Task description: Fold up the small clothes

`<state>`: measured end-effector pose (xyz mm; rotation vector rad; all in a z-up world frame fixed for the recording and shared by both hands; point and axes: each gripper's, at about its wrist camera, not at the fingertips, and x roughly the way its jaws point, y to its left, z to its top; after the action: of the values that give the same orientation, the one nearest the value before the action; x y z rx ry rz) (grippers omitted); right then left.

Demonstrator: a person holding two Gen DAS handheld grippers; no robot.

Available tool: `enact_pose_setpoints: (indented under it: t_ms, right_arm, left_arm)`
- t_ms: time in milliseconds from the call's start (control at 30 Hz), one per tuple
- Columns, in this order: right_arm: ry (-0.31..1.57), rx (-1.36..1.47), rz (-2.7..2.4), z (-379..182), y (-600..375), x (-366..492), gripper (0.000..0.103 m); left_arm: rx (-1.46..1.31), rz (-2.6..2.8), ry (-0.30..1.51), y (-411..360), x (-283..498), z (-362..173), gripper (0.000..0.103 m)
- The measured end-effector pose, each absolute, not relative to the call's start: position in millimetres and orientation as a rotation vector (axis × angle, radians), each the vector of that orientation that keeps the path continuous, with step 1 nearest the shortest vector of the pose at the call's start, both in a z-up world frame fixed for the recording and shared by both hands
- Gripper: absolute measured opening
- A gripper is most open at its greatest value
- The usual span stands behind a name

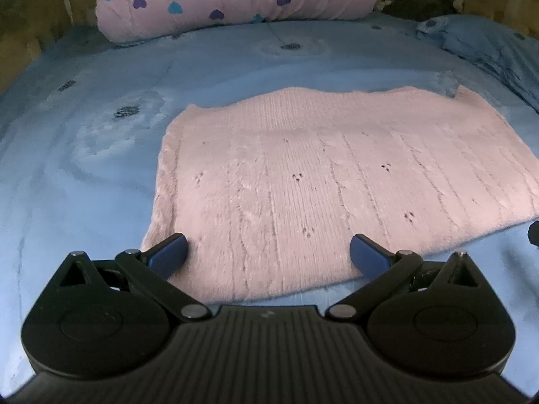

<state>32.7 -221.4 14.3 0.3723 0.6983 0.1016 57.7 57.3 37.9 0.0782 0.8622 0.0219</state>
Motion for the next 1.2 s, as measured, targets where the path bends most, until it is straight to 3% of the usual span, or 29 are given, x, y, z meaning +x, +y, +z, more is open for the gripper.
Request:
enact_pose_setpoints:
  t_ms: [133, 467, 733, 1200]
  right_arm:
    - [0.682, 0.416, 0.133, 17, -222, 18, 0.076]
    - [0.641, 0.567, 0.001, 7, -245, -3, 0.076]
    - [0.598, 0.809, -0.059, -17, -253, 20, 0.079]
    - [0.504, 0.753, -0.068, -31, -249, 66, 0.084]
  left_arm:
    - [0.113, 0.084, 0.962, 55, 49, 44, 0.103]
    - [0.060, 0.041, 0.818, 82, 27, 77, 0.103]
    - [-0.071, 0.023, 0.876, 108, 50, 48, 0.103]
    - [-0.168, -0.002, 0.942, 112, 65, 23, 0.103]
